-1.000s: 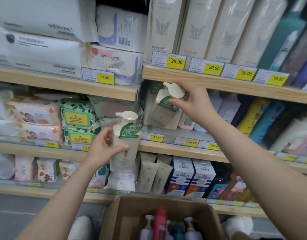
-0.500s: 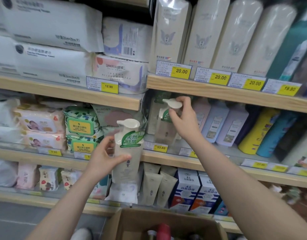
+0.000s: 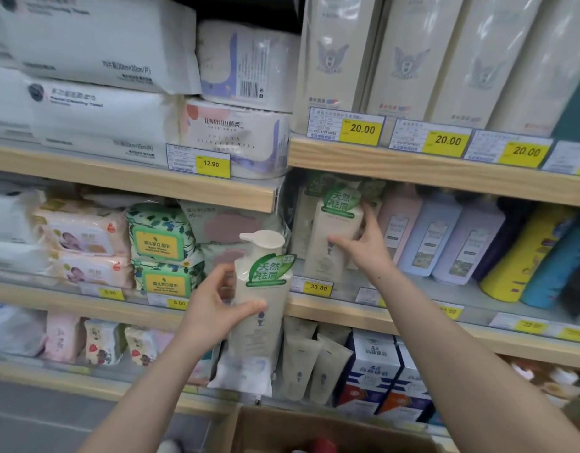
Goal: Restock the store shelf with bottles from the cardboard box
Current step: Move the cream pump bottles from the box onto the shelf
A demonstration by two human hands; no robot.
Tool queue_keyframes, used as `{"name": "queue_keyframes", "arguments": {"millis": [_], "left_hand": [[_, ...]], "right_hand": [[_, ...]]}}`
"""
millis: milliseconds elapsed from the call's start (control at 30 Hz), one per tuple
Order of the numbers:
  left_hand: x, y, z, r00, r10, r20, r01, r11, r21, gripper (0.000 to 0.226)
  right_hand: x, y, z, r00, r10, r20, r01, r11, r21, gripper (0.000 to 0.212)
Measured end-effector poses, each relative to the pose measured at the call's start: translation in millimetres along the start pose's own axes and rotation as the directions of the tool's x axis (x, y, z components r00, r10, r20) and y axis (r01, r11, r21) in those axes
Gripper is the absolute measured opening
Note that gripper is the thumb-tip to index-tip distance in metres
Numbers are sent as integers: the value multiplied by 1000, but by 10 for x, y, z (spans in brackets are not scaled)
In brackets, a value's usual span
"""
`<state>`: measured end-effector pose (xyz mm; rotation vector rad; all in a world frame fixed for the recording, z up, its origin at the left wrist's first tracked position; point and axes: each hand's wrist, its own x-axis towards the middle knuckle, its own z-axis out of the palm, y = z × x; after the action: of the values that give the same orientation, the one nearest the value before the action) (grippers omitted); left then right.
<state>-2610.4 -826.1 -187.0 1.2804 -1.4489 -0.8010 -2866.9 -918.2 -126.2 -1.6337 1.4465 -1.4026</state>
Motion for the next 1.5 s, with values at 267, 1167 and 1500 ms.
{"name": "queue_keyframes", "arguments": {"millis": [267,1167,1500], "left_hand": [[41,-6,-6,999,-21,-31,21,1000,-24,53],[-20,121,78,998,-11,64,15,998,-55,52],[-146,376,701,968,73,239,-14,971,-238,42]], "right_hand": [[-58,-63,272,994,-12,111,-2,992,128,59],[-786,68,-91,984,-1,179,5,1000,-24,88],[-1295,139,-333,956,-7,295,14,1000,-22,52]]}}
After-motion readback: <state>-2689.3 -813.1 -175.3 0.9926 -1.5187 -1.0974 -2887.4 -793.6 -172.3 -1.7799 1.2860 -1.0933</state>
